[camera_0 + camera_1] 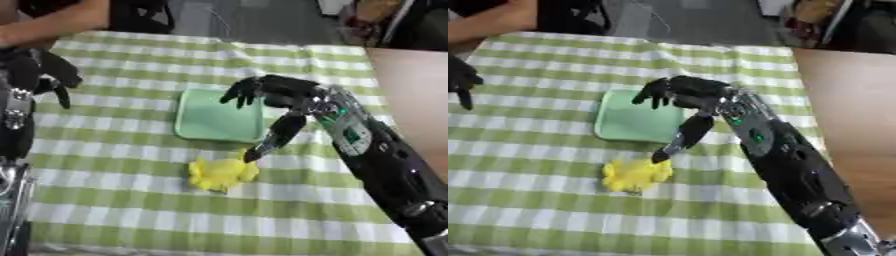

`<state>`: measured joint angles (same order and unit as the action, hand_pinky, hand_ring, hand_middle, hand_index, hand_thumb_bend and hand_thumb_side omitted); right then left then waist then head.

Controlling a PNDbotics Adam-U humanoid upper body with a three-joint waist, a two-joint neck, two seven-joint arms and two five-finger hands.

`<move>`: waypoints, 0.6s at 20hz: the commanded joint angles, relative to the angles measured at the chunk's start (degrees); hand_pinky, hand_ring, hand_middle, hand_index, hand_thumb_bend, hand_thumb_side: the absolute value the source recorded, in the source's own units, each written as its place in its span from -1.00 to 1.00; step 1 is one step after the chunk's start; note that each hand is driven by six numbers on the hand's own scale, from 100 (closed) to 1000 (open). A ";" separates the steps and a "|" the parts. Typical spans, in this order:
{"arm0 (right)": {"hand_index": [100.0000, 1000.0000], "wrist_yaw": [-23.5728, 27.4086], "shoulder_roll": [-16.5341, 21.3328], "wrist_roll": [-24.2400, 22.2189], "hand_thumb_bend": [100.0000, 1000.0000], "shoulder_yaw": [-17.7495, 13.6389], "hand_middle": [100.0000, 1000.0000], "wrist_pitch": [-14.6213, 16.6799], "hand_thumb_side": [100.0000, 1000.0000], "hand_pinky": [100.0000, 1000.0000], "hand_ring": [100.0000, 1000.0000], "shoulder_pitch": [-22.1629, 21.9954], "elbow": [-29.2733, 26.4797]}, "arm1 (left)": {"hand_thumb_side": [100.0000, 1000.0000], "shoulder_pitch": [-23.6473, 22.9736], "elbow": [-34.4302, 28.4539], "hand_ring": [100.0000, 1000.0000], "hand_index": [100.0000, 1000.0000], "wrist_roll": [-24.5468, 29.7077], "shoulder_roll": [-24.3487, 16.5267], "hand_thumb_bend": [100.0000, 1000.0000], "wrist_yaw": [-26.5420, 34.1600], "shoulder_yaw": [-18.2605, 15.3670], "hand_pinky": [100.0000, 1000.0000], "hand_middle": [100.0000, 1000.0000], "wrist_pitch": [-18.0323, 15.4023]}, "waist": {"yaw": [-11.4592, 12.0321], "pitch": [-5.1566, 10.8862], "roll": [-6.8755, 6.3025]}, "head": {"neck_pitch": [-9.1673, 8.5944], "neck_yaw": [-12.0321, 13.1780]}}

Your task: Pick up objects on the table and place them in the box.

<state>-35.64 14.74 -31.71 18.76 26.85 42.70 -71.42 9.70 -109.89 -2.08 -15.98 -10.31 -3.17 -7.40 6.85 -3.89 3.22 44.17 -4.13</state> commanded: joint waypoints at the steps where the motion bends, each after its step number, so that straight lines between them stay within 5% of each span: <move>1: 0.78 -0.46 -0.18 0.17 0.54 -0.23 0.56 0.42 0.07 0.20 0.31 0.48 0.28 | 1.00 0.90 -0.86 -0.16 -0.26 0.14 -0.68 0.11 0.24 0.04 -0.70 -0.12 -0.18 | -0.03 0.58 -0.45 | -0.05 -0.68; 12: 0.78 -1.73 -2.61 -0.12 0.53 0.60 0.55 1.59 0.02 0.18 0.29 -0.53 2.87 | 1.00 0.93 -0.88 -0.16 -0.26 0.26 -0.63 0.11 0.32 0.13 -0.70 -0.12 -0.19 | -0.02 0.54 -0.52 | -0.05 -0.81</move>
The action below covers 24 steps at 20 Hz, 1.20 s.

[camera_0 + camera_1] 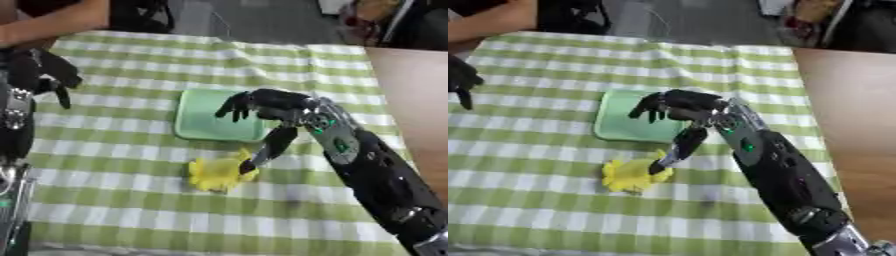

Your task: Pick up objects on the table and place them in the box.

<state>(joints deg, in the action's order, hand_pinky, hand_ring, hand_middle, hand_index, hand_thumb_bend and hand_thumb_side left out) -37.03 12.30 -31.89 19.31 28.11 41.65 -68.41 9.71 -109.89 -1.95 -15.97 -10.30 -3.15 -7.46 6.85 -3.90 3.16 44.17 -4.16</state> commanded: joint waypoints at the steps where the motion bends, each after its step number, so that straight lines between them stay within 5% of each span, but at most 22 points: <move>1: 0.78 -0.52 -0.38 0.07 0.53 0.07 0.55 0.41 0.01 0.18 0.29 0.46 0.09 | 1.00 0.93 -0.87 -0.16 -0.26 0.14 -0.63 0.11 0.32 0.12 -0.70 -0.12 -0.14 | -0.01 0.54 -0.46 | -0.05 -0.79; 24: 0.77 -5.44 -3.25 1.06 0.52 0.31 0.53 2.17 -0.08 0.17 0.27 -0.22 5.33 | 1.00 1.11 -0.87 -0.16 -0.26 0.36 -0.42 0.11 0.45 0.28 -0.70 -0.12 -0.17 | 0.11 0.38 -0.57 | -0.05 -0.54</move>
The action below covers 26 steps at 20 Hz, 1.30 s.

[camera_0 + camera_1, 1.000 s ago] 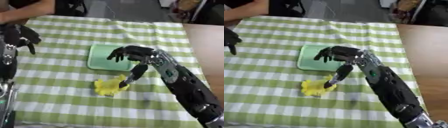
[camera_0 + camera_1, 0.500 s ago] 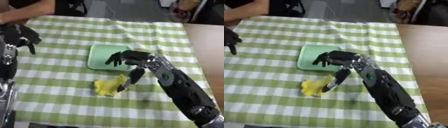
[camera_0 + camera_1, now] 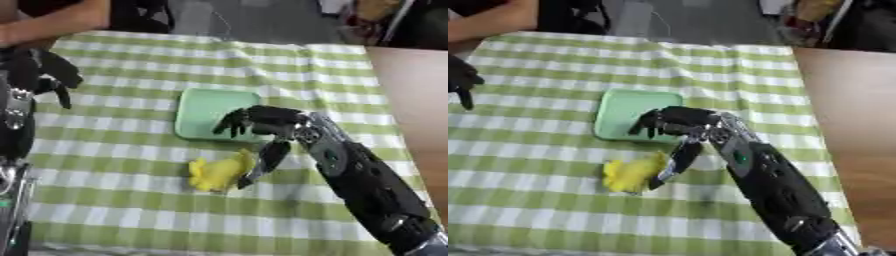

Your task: Pick up objects on the table and place them in the box.

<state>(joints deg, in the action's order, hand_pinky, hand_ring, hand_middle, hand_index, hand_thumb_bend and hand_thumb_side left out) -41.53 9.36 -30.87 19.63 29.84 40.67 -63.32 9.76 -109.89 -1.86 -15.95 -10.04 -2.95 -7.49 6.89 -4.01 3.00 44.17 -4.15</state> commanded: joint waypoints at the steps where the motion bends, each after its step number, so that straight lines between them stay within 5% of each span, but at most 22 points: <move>1: 0.77 -1.39 -0.54 0.11 0.52 -0.03 0.53 0.58 -0.09 0.17 0.28 0.80 0.68 | 1.00 1.07 -0.87 -0.16 -0.26 0.29 -0.43 0.11 0.20 0.08 -0.70 -0.12 -0.15 | 0.10 0.47 -0.41 | -0.05 -0.53; 15: 0.76 -4.78 -2.61 1.28 0.52 -0.03 0.52 2.57 -0.12 0.16 0.27 1.41 4.56 | 1.00 1.32 -0.87 -0.16 -0.26 0.41 -0.31 0.11 0.30 0.16 -0.69 -0.11 -0.20 | 0.35 0.41 -0.40 | -0.05 -0.49; 22: 0.60 -5.36 -2.76 2.43 0.46 0.83 0.21 3.73 -0.14 -0.36 -0.03 1.65 3.66 | 1.00 1.31 -0.86 -0.16 -0.26 0.45 -0.36 0.10 0.29 0.16 -0.69 -0.11 -0.20 | 0.37 0.49 -0.35 | -0.05 -0.41; 26: 0.60 -6.30 -2.48 2.86 0.41 1.60 0.24 4.41 -0.08 -0.30 0.02 1.84 1.66 | 1.00 1.27 -0.86 -0.16 -0.26 0.48 -0.41 0.10 0.28 0.17 -0.69 -0.11 -0.20 | 0.34 0.57 -0.33 | -0.05 -0.40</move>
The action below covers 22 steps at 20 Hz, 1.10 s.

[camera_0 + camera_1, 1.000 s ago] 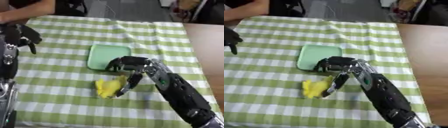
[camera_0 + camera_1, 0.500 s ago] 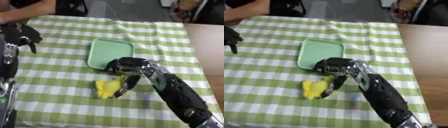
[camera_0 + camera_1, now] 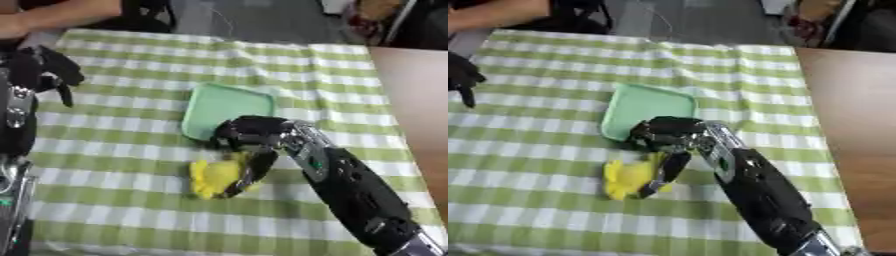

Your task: Pick up objects on the table and place them in the box.

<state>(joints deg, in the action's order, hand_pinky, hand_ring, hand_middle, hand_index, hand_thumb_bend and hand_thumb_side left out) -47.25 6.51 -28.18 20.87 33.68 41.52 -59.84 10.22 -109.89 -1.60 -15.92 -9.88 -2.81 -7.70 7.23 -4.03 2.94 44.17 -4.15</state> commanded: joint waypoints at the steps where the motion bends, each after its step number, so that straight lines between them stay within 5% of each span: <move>1: 0.60 -0.73 0.45 0.29 0.41 0.44 0.24 0.64 -0.08 -0.30 0.02 1.00 -2.29 | 1.00 0.80 -0.86 -0.16 -0.26 0.22 -0.45 0.10 0.12 0.02 -0.69 -0.11 0.02 | -0.02 0.61 -0.27 | -0.05 -0.40; 6: 0.64 -1.50 0.80 0.35 0.38 0.83 0.36 0.79 -0.01 -0.01 0.19 1.23 -4.21 | 1.00 0.74 -0.85 -0.16 -0.26 0.25 -0.49 0.11 0.12 0.04 -0.69 -0.11 0.03 | -0.05 0.67 -0.27 | -0.05 -0.42; 22: 0.66 -1.97 2.23 -1.79 0.33 1.90 0.41 0.32 0.08 0.07 0.26 1.52 -11.00 | 1.00 0.52 -0.83 -0.16 -0.26 0.22 -0.65 0.11 0.05 0.05 -0.69 -0.11 0.06 | -0.18 0.87 -0.21 | -0.05 -0.30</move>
<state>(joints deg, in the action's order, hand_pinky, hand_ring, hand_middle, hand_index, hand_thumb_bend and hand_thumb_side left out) -49.68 8.06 -29.26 22.73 33.58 42.24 -69.34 10.21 -109.88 -1.48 -15.92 -9.88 -2.80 -7.59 7.14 -3.95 2.96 44.17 -4.15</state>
